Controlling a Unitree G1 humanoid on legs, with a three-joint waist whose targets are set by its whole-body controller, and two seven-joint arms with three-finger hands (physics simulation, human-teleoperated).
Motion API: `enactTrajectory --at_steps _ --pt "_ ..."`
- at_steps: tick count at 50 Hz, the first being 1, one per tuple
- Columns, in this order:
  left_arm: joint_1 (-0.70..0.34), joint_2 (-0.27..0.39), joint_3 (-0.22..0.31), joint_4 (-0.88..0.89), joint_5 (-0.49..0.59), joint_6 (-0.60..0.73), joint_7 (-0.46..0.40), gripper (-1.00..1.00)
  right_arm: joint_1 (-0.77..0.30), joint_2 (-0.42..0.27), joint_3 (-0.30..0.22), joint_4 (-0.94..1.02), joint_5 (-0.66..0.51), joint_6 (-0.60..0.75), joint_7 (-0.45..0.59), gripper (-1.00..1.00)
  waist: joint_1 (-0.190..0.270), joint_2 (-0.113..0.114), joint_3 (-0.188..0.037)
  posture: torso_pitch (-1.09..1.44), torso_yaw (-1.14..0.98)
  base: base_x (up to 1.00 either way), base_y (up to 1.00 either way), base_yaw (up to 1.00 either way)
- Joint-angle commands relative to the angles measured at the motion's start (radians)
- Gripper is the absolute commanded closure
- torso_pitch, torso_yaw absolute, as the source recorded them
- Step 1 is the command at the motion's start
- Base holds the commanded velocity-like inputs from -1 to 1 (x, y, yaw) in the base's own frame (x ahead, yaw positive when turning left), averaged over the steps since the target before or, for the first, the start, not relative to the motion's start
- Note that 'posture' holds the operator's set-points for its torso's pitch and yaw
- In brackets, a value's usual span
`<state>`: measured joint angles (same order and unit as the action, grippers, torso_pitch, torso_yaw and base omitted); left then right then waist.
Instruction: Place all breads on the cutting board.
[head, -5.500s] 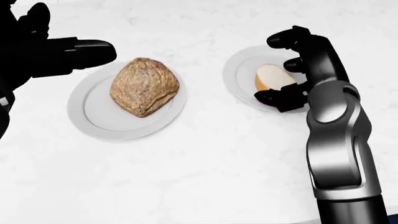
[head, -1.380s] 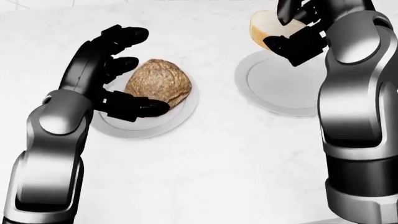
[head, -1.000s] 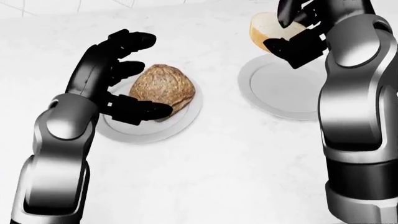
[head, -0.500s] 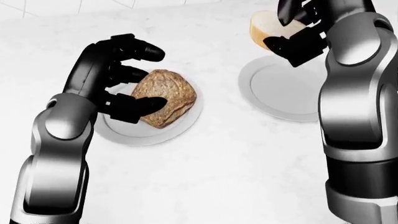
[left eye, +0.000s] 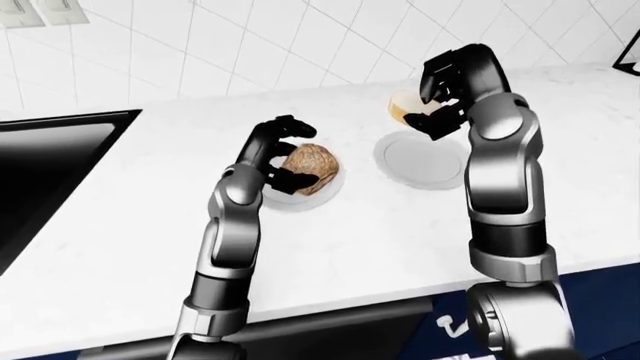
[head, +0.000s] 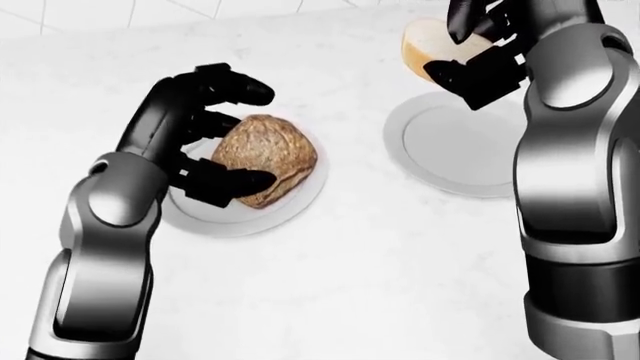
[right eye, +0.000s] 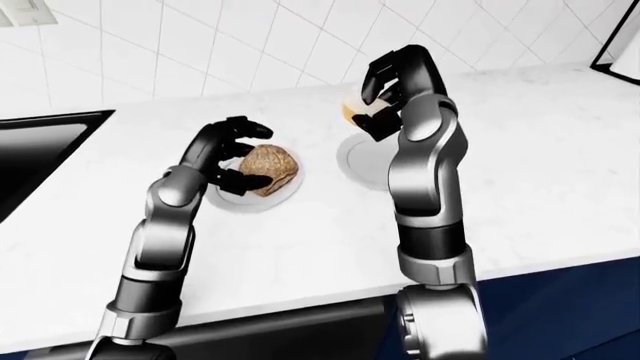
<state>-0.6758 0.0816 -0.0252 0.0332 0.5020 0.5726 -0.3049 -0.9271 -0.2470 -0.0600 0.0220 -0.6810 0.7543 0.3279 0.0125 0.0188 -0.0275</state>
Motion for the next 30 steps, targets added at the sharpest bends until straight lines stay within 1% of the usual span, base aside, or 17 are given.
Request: enactTrajectory --at_steps 1,4,6,8,9,14,15,19,20,21,30 --pt "0.035 -0.020 -0.009 0.024 0.014 -0.028 0.008 -0.11 -0.038 -0.010 -0.004 -0.035 -0.006 -0.020 -0.011 1.00 -0.001 -0.017 -0.004 0.00 0.00 0.00 0.00 0.00" --pt "0.036 -0.022 -0.008 0.023 0.019 -0.026 0.005 -0.09 -0.034 -0.011 -0.004 -0.044 -0.008 -0.015 -0.007 1.00 -0.002 -0.017 -0.006 0.00 0.00 0.00 0.00 0.00" --pt "0.026 -0.021 -0.004 0.042 0.017 -0.034 0.009 0.10 -0.033 -0.011 -0.006 -0.042 -0.006 -0.017 -0.009 1.00 -0.001 -0.016 -0.006 0.00 0.00 0.00 0.00 0.00" --pt "0.023 -0.022 -0.004 0.036 0.019 -0.026 0.006 0.16 -0.034 -0.011 -0.006 -0.043 -0.006 -0.016 -0.008 1.00 -0.001 -0.017 -0.006 0.00 0.00 0.00 0.00 0.00" --pt "0.020 -0.022 -0.003 0.035 0.020 -0.022 0.004 0.38 -0.031 -0.009 -0.006 -0.045 -0.006 -0.016 -0.010 1.00 -0.001 -0.017 -0.007 0.00 0.00 0.00 0.00 0.00" --pt "0.015 -0.018 0.001 0.048 0.018 -0.028 0.007 0.54 -0.036 -0.012 -0.006 -0.043 -0.004 -0.015 -0.008 1.00 -0.002 -0.019 -0.005 0.00 0.00 0.00 0.00 0.00" --pt "0.007 -0.017 0.003 0.051 0.017 -0.025 0.007 0.60 -0.040 -0.014 -0.006 -0.041 -0.004 -0.015 -0.008 1.00 -0.002 -0.019 -0.004 0.00 0.00 0.00 0.00 0.00" --pt "-0.017 -0.012 0.012 0.072 0.008 -0.023 0.011 0.63 -0.045 -0.014 -0.004 -0.042 -0.006 -0.010 -0.005 1.00 -0.002 -0.021 -0.001 0.00 0.00 0.00 0.00 0.00" --pt "-0.027 -0.011 0.016 0.071 0.002 -0.015 0.010 0.73 -0.046 -0.014 -0.005 -0.039 -0.005 -0.010 -0.006 1.00 -0.002 -0.022 0.000 0.00 0.00 0.00 0.00 0.00" --pt "-0.034 -0.010 0.019 0.068 -0.003 -0.008 0.010 1.00 -0.049 -0.014 -0.005 -0.035 -0.004 -0.012 -0.006 1.00 -0.002 -0.023 0.001 0.00 0.00 0.00 0.00 0.00" --pt "-0.126 0.012 0.040 0.045 -0.055 0.078 0.010 1.00 -0.058 -0.019 -0.006 -0.040 -0.004 -0.004 0.000 1.00 -0.002 -0.032 0.014 0.00 0.00 0.00 0.00 0.00"
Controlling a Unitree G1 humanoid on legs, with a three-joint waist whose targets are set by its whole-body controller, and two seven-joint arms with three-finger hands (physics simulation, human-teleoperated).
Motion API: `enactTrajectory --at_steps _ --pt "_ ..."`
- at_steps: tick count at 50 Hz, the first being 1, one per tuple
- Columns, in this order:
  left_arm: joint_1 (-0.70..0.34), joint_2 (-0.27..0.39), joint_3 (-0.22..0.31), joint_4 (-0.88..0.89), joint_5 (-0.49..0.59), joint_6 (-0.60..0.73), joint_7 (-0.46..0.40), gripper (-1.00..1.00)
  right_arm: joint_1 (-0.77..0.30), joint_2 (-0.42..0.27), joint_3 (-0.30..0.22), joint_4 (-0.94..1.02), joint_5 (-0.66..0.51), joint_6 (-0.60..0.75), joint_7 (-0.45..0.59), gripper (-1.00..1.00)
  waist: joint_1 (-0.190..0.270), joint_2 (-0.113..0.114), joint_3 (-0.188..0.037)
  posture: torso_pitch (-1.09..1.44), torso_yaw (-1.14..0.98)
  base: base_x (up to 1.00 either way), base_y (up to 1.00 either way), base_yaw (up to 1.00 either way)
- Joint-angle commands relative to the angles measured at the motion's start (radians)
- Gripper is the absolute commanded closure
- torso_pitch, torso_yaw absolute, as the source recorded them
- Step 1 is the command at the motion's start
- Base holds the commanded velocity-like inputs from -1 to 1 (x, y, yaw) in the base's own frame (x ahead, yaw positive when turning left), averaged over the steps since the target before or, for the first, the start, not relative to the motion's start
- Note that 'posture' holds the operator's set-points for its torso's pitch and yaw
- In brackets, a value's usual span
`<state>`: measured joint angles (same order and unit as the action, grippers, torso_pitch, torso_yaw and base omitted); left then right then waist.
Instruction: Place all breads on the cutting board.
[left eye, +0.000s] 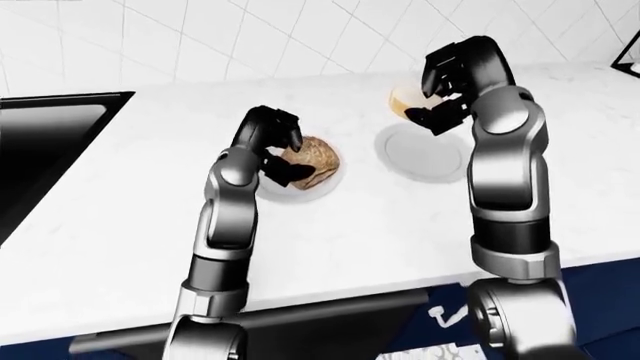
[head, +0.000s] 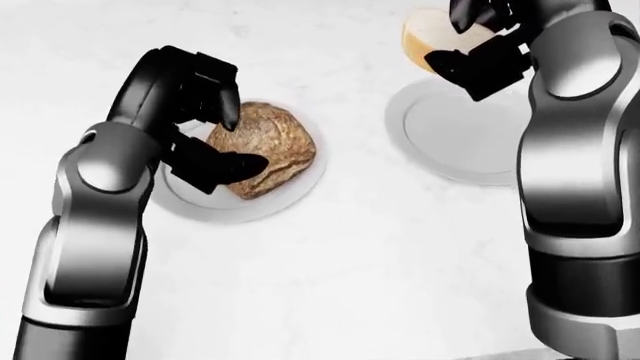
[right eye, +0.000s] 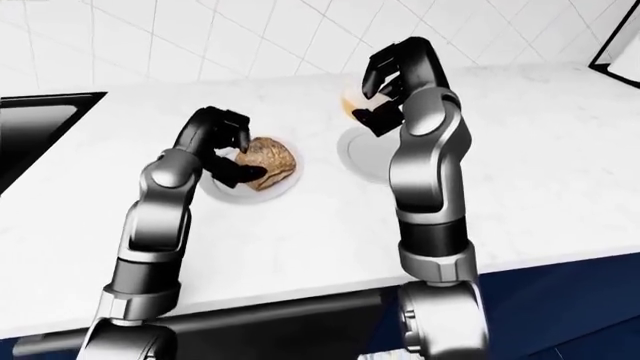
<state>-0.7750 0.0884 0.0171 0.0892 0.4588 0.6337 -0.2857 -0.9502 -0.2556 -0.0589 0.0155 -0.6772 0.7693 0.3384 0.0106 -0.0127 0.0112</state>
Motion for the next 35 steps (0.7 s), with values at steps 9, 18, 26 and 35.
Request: enactTrajectory --at_steps 9,18,26,35 --pt "-0.157 0.059 0.061 -0.117 -0.128 0.215 0.000 1.00 -0.075 0.017 -0.043 -0.095 0.059 0.111 -0.012 1.00 -0.002 -0.004 -0.015 0.00 0.00 0.00 0.00 0.00" --pt "-0.257 0.159 0.151 -0.241 -0.317 0.413 0.084 1.00 -0.165 0.003 -0.070 -0.194 0.247 0.369 -0.070 1.00 -0.004 0.000 -0.002 0.00 0.00 0.00 0.00 0.00" --pt "-0.274 0.239 0.237 -0.329 -0.485 0.514 0.208 1.00 -0.221 -0.026 -0.102 -0.307 0.409 0.593 -0.122 1.00 -0.005 0.005 0.007 0.00 0.00 0.00 0.00 0.00" --pt "-0.279 0.292 0.309 -0.363 -0.675 0.551 0.385 1.00 -0.271 -0.106 -0.062 -0.402 0.475 0.766 -0.136 1.00 -0.006 0.007 0.019 0.00 0.00 0.00 0.00 0.00"
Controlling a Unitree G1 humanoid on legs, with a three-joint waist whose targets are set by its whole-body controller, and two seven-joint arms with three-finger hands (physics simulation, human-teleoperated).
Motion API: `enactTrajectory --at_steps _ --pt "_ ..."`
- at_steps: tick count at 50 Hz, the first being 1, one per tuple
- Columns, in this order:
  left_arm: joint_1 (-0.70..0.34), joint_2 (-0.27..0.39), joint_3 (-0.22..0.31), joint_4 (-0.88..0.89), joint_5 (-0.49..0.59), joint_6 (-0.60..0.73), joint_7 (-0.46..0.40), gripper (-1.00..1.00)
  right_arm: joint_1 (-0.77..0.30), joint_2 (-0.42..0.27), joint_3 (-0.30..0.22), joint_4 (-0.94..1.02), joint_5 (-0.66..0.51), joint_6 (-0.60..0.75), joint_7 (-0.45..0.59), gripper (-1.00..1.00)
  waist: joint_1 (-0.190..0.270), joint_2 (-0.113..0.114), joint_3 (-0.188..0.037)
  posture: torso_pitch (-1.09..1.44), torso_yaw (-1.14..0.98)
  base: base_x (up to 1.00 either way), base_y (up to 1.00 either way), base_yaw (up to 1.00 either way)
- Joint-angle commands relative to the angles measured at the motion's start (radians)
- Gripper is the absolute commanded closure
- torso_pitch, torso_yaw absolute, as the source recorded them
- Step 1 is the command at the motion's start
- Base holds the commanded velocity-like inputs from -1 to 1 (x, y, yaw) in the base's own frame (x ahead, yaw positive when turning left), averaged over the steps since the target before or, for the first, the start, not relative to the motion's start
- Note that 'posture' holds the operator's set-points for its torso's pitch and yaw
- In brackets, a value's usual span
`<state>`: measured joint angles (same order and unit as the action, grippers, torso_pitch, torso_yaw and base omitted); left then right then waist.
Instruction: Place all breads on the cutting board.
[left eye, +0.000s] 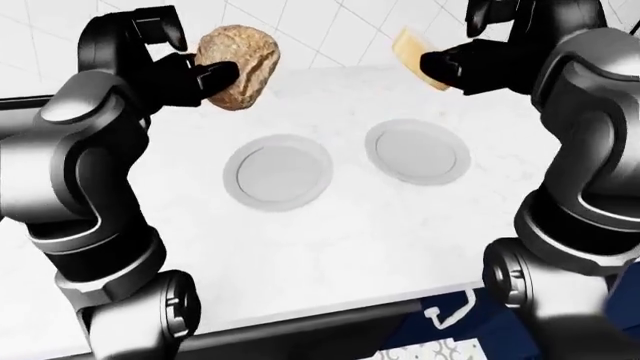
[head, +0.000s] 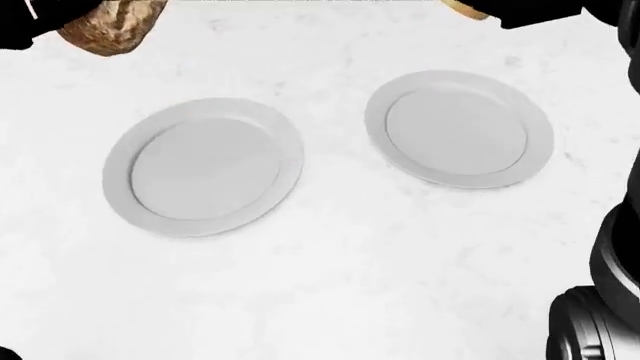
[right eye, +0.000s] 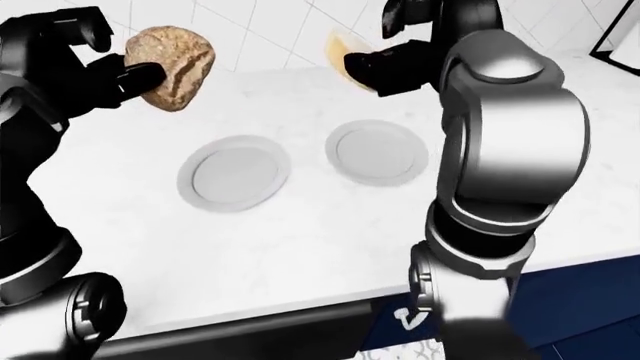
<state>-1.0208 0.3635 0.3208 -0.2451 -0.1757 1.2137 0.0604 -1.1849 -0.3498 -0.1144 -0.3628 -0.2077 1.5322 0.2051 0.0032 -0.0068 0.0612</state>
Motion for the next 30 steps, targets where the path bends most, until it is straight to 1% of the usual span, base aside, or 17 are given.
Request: enactTrajectory --at_steps 1,6,8,9,11,13,14,15,16,17,20,23,24,26,27,28,30 --pt "-0.039 0.019 0.018 -0.032 -0.067 -0.020 0.062 1.00 -0.044 -0.021 0.000 -0.031 0.008 0.018 -0.001 1.00 0.001 0.002 -0.030 0.00 0.00 0.00 0.00 0.00" --pt "-0.009 0.047 0.017 -0.060 -0.156 -0.022 0.144 1.00 -0.052 -0.019 -0.005 -0.040 0.020 0.025 -0.012 1.00 -0.002 0.005 -0.024 0.00 0.00 0.00 0.00 0.00" --pt "-0.007 0.062 0.015 -0.054 -0.185 -0.026 0.165 1.00 -0.054 -0.017 -0.005 -0.038 0.025 0.027 -0.017 1.00 0.000 0.011 -0.055 0.00 0.00 -0.20 0.00 0.00" --pt "-0.008 0.067 0.014 -0.052 -0.199 -0.028 0.176 1.00 -0.056 -0.015 -0.005 -0.034 0.028 0.025 -0.020 1.00 0.002 0.014 -0.066 0.00 0.00 -0.26 0.00 0.00" --pt "-0.004 0.077 0.010 -0.049 -0.221 -0.033 0.193 1.00 -0.058 -0.011 -0.003 -0.026 0.032 0.018 -0.026 1.00 0.004 0.017 -0.070 0.00 0.00 -0.27 0.00 0.00" --pt "0.003 0.086 0.004 -0.038 -0.238 -0.049 0.203 1.00 -0.059 -0.009 -0.003 -0.023 0.036 0.015 -0.030 1.00 0.003 0.022 -0.069 0.00 0.00 -0.26 0.00 0.00" --pt "0.005 0.091 0.002 -0.035 -0.248 -0.053 0.209 1.00 -0.060 -0.008 -0.002 -0.020 0.038 0.011 -0.032 1.00 0.003 0.022 -0.068 0.00 0.00 -0.23 0.00 0.00" --pt "0.009 0.094 0.001 -0.037 -0.258 -0.055 0.216 1.00 -0.061 -0.004 -0.003 -0.017 0.041 0.005 -0.035 1.00 0.002 0.019 -0.073 0.00 0.00 -0.10 0.00 0.00" --pt "0.015 0.096 -0.001 -0.040 -0.267 -0.057 0.223 1.00 -0.059 -0.001 -0.001 -0.017 0.043 0.002 -0.038 1.00 0.006 0.013 -0.042 0.00 0.00 0.00 0.00 0.00" --pt "0.015 0.099 -0.001 -0.041 -0.277 -0.056 0.231 1.00 -0.065 0.000 -0.002 -0.017 0.045 0.006 -0.040 1.00 0.003 0.014 -0.026 0.00 0.00 0.00 0.00 0.00" --pt "0.019 0.107 -0.004 -0.039 -0.296 -0.062 0.246 1.00 -0.063 -0.005 0.000 -0.019 0.051 0.004 -0.042 1.00 -0.001 0.016 -0.017 0.00 0.00 0.00 0.00 0.00" --pt "0.025 0.112 -0.010 -0.037 -0.314 -0.071 0.259 1.00 -0.057 -0.003 0.001 -0.026 0.057 0.010 -0.046 1.00 -0.004 0.023 -0.018 0.00 0.00 -0.01 0.00 0.00" --pt "0.026 0.113 -0.011 -0.036 -0.317 -0.072 0.262 1.00 -0.056 -0.003 0.001 -0.027 0.057 0.011 -0.047 1.00 -0.005 0.028 -0.020 0.00 0.00 0.00 0.00 0.00" --pt "0.030 0.117 -0.014 -0.034 -0.325 -0.077 0.271 1.00 -0.055 -0.002 0.002 -0.028 0.061 0.014 -0.049 1.00 -0.006 0.042 -0.043 0.00 0.00 -0.22 0.00 0.00" --pt "0.030 0.119 -0.014 -0.031 -0.329 -0.080 0.273 1.00 -0.056 -0.003 0.003 -0.027 0.062 0.013 -0.050 1.00 -0.006 0.039 -0.056 0.00 0.00 -0.27 0.00 0.00" --pt "0.028 0.123 -0.013 -0.030 -0.333 -0.079 0.277 1.00 -0.058 -0.003 0.003 -0.023 0.064 0.010 -0.050 1.00 -0.006 0.041 -0.064 0.00 0.00 -0.27 0.00 0.00" --pt "0.025 0.126 -0.013 -0.030 -0.341 -0.076 0.284 1.00 -0.059 -0.001 0.004 -0.020 0.067 0.007 -0.051 1.00 -0.005 0.041 -0.075 0.00 0.00 -0.26 0.00 0.00"
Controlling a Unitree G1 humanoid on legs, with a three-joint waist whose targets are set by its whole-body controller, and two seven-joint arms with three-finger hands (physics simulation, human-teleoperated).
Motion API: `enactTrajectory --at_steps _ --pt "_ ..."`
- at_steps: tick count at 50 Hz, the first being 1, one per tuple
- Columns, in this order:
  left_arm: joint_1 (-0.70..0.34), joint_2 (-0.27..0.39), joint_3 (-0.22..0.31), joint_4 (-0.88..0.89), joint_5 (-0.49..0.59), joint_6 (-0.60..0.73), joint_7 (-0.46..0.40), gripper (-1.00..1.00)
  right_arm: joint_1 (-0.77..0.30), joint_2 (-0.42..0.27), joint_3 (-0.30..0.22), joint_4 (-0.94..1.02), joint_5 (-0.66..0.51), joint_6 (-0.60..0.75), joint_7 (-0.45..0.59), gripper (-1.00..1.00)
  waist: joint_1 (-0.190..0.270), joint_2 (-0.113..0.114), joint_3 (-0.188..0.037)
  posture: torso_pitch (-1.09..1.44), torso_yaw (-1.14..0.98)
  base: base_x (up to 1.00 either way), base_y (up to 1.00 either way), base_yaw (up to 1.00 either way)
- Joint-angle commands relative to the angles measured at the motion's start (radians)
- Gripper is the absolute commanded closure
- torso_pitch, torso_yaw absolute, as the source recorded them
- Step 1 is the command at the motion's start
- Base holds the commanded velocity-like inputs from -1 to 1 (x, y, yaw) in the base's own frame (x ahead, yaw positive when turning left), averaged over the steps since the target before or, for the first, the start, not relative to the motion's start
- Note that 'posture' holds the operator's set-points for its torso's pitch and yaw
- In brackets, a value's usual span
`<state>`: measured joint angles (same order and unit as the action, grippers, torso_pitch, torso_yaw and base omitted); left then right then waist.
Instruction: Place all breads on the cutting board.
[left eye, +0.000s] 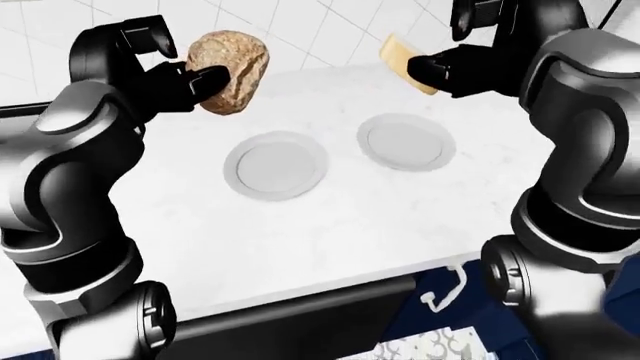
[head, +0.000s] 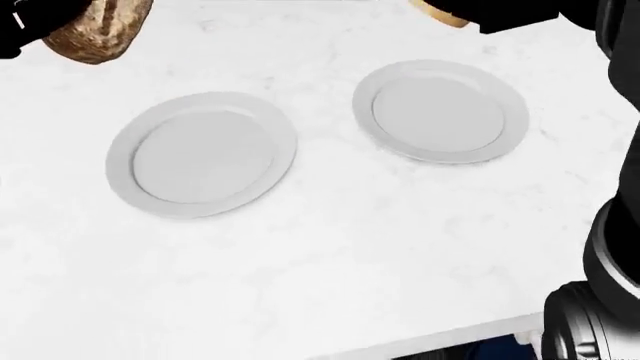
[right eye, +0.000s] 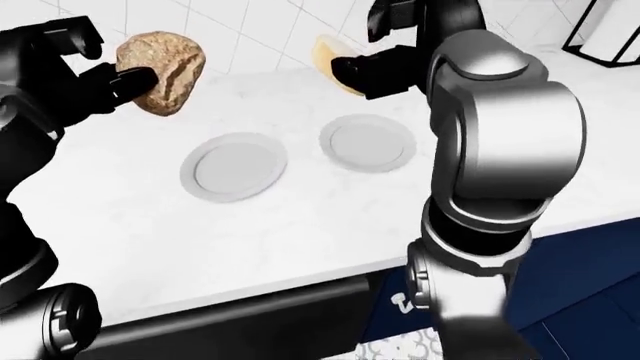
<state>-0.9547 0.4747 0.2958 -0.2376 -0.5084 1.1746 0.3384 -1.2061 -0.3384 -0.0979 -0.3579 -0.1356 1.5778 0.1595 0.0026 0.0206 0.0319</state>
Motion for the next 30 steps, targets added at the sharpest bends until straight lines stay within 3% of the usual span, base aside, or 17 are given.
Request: enactTrajectory --at_steps 1,3,5,8,9,15,17,19,20,27,28,30 --pt "-0.043 0.016 0.011 -0.035 -0.011 -0.038 0.009 1.00 -0.039 -0.012 -0.012 -0.022 -0.004 -0.040 -0.006 1.00 -0.005 0.016 -0.043 0.00 0.00 -0.27 0.00 0.00" --pt "-0.045 0.020 0.010 -0.032 -0.019 -0.040 0.015 1.00 -0.044 -0.013 -0.013 -0.018 -0.001 -0.043 -0.007 1.00 -0.007 0.019 -0.044 0.00 0.00 -0.23 0.00 0.00" --pt "-0.038 0.022 0.011 -0.028 -0.023 -0.050 0.019 1.00 -0.044 -0.012 -0.012 -0.012 0.003 -0.053 -0.007 1.00 0.006 -0.004 0.006 0.00 0.00 0.00 0.00 0.00" --pt "-0.032 0.030 0.015 -0.026 -0.031 -0.055 0.025 1.00 -0.046 -0.010 -0.008 -0.005 0.005 -0.057 -0.010 1.00 0.016 -0.056 0.026 0.00 0.00 0.00 0.00 0.00" --pt "-0.033 0.031 0.015 -0.024 -0.034 -0.056 0.028 1.00 -0.049 -0.009 -0.006 0.003 0.005 -0.062 -0.011 1.00 0.012 -0.057 0.036 0.00 0.00 0.00 0.00 0.00" --pt "-0.028 0.036 0.012 -0.018 -0.045 -0.068 0.037 1.00 -0.056 -0.005 0.000 0.009 0.007 -0.065 -0.012 1.00 0.007 -0.044 0.005 0.00 0.00 0.00 0.00 0.00" --pt "-0.023 0.039 0.014 -0.023 -0.051 -0.065 0.041 1.00 -0.051 -0.002 -0.002 0.009 0.007 -0.067 -0.013 1.00 -0.003 -0.017 0.002 0.00 0.00 0.00 0.00 0.00" --pt "-0.021 0.038 0.010 -0.021 -0.054 -0.069 0.042 1.00 -0.049 0.002 0.000 0.006 0.008 -0.064 -0.013 1.00 -0.015 0.032 -0.002 0.00 0.00 0.00 0.00 0.00" --pt "-0.021 0.038 0.010 -0.022 -0.055 -0.070 0.043 1.00 -0.047 0.002 -0.001 0.004 0.009 -0.064 -0.012 1.00 -0.014 0.008 0.013 0.00 0.00 0.00 0.00 0.00" --pt "-0.020 0.037 0.007 -0.027 -0.063 -0.066 0.052 1.00 -0.036 0.002 -0.006 -0.004 0.011 -0.067 -0.017 1.00 -0.012 0.011 0.010 0.00 0.00 0.00 0.00 0.00" --pt "-0.019 0.038 0.008 -0.028 -0.064 -0.066 0.054 1.00 -0.037 0.004 -0.010 0.000 0.011 -0.070 -0.019 1.00 -0.006 0.016 -0.013 0.00 0.00 0.00 0.00 0.12" --pt "-0.024 0.040 0.008 -0.026 -0.066 -0.064 0.056 1.00 -0.044 0.006 -0.009 0.002 0.013 -0.065 -0.021 1.00 0.010 0.011 -0.010 0.00 0.00 0.00 0.00 0.69"
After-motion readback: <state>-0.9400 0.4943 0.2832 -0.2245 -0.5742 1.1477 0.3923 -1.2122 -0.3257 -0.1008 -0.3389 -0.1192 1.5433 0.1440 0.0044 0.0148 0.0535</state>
